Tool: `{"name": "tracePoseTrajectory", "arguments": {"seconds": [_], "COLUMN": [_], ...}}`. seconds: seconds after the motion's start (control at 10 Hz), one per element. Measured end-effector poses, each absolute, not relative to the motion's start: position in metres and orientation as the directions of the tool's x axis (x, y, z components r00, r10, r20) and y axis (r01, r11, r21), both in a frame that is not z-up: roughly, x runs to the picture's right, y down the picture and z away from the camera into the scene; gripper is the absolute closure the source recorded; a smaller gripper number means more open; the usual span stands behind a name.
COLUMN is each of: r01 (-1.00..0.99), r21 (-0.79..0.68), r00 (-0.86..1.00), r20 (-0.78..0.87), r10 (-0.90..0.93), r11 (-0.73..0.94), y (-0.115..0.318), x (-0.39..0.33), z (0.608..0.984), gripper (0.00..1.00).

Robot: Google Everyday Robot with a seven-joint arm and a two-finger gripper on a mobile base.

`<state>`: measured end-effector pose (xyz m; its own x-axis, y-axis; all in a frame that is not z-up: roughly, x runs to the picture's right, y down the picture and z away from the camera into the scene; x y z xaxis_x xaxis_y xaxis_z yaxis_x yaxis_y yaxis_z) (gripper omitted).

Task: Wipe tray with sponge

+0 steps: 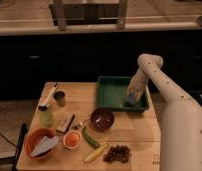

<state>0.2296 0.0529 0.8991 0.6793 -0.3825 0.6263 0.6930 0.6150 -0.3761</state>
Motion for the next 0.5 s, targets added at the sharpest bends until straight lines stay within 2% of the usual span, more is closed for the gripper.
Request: {"name": "tracePoseTrajectory", "arguments": {"seconds": [0.5], "r01": [0.695], "r21": [-0.376], "r00": [0.678], "r20": [0.627], "r10": [-0.384], "r11": [0.613], "y": [0.0526], "x": [0.2272], "z": [0.8998], "gripper": [0.98]}}
